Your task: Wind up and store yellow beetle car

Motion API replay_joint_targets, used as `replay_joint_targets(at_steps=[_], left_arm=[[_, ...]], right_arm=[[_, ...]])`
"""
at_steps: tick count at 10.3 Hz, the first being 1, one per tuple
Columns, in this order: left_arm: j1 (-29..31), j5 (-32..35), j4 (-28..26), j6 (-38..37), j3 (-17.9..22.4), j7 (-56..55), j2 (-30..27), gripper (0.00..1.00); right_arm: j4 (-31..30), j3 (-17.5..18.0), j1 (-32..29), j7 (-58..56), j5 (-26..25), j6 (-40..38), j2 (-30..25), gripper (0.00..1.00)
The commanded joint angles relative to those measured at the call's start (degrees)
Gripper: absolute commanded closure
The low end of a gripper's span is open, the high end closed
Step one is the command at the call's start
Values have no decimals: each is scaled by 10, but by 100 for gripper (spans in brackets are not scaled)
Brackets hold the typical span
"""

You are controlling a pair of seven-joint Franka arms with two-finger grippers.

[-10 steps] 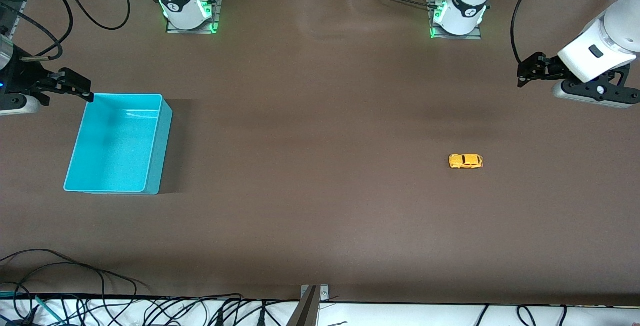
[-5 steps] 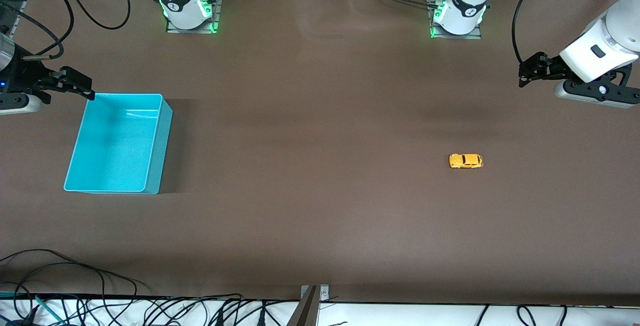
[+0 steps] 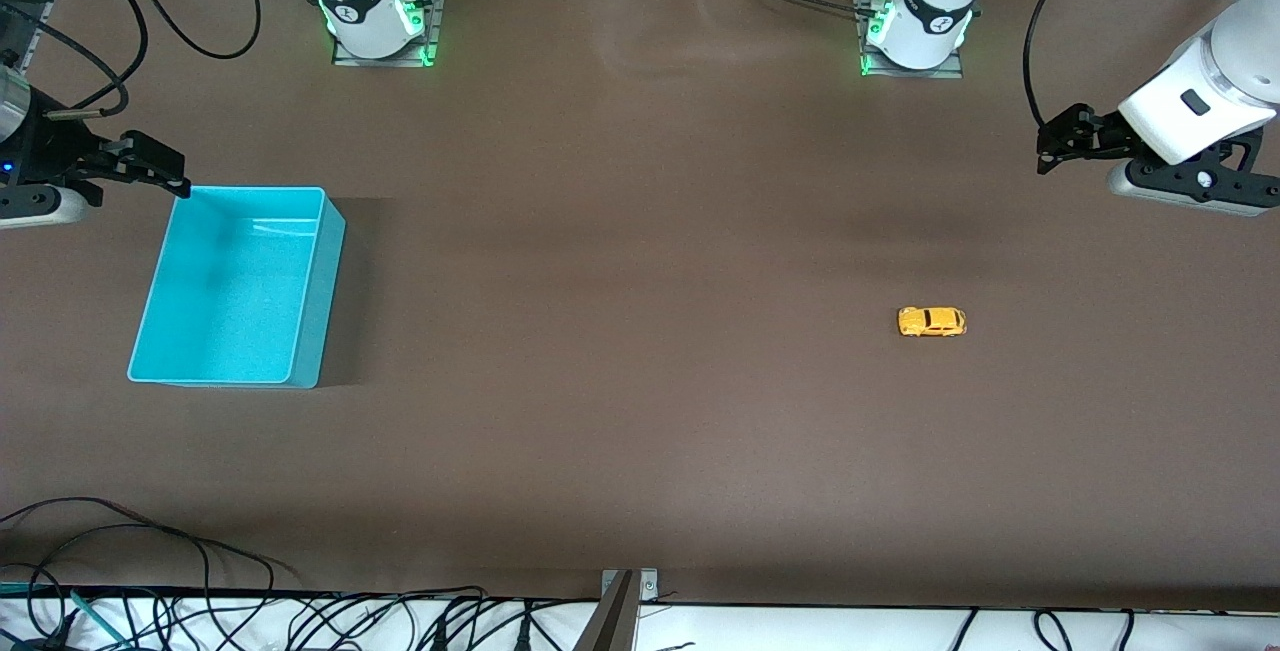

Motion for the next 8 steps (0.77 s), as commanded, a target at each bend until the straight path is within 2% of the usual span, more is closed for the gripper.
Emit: replay_joint_targets(at_steps=[1, 8], left_arm=[[3, -16, 0, -7, -2, -2, -8, 0], [5, -17, 27, -10, 1, -2, 15, 0]], right_arm=[[-2, 6, -8, -9, 2, -8, -9, 0], [-2, 6, -8, -9, 3, -7, -8, 0]])
